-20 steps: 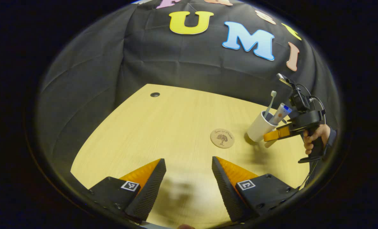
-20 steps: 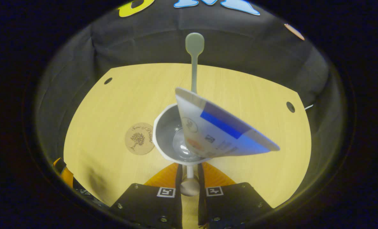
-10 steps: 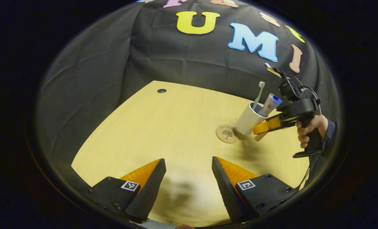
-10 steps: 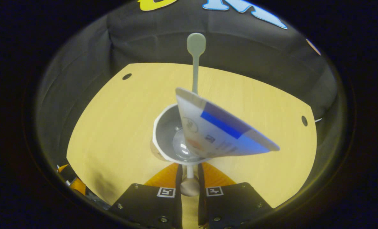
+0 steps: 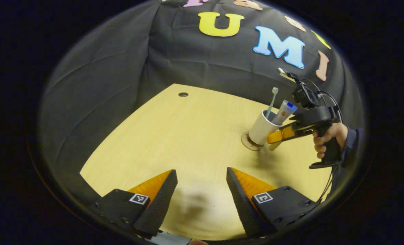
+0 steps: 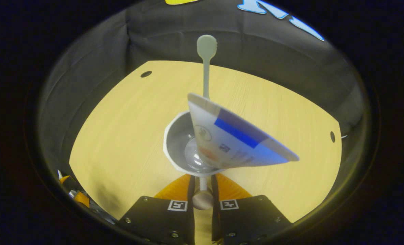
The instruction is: Put the toothbrush and toothpaste on the desktop into the cup, then pick up the cup and place it on the coaster on the desktop.
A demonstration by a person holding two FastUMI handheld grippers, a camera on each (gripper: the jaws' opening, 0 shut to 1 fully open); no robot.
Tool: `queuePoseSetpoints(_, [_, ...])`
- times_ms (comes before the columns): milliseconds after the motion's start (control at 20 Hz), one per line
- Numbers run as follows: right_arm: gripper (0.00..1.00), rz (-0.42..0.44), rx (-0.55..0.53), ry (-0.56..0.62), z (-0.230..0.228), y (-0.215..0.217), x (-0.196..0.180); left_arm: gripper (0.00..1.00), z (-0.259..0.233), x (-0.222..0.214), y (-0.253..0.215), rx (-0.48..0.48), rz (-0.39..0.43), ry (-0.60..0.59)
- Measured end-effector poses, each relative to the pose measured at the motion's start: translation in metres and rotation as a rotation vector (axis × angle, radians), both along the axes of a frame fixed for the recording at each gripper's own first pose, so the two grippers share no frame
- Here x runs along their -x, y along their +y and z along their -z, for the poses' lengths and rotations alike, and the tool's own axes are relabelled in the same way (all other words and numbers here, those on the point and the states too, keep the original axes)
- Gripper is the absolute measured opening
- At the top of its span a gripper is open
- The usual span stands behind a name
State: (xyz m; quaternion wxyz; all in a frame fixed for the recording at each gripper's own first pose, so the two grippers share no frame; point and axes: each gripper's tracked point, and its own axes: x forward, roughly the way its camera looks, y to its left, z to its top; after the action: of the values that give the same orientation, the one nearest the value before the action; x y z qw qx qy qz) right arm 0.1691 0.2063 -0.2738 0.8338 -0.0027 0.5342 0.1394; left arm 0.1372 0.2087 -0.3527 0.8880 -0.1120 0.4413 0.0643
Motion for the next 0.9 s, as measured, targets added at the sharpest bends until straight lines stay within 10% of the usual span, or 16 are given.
queuePoseSetpoints(900, [0.3,0.009,-0.048,-0.14,-0.04,-0.012,0.009,0.96,0.017,-0.045,-0.031,-0.022,0.104,-0.019])
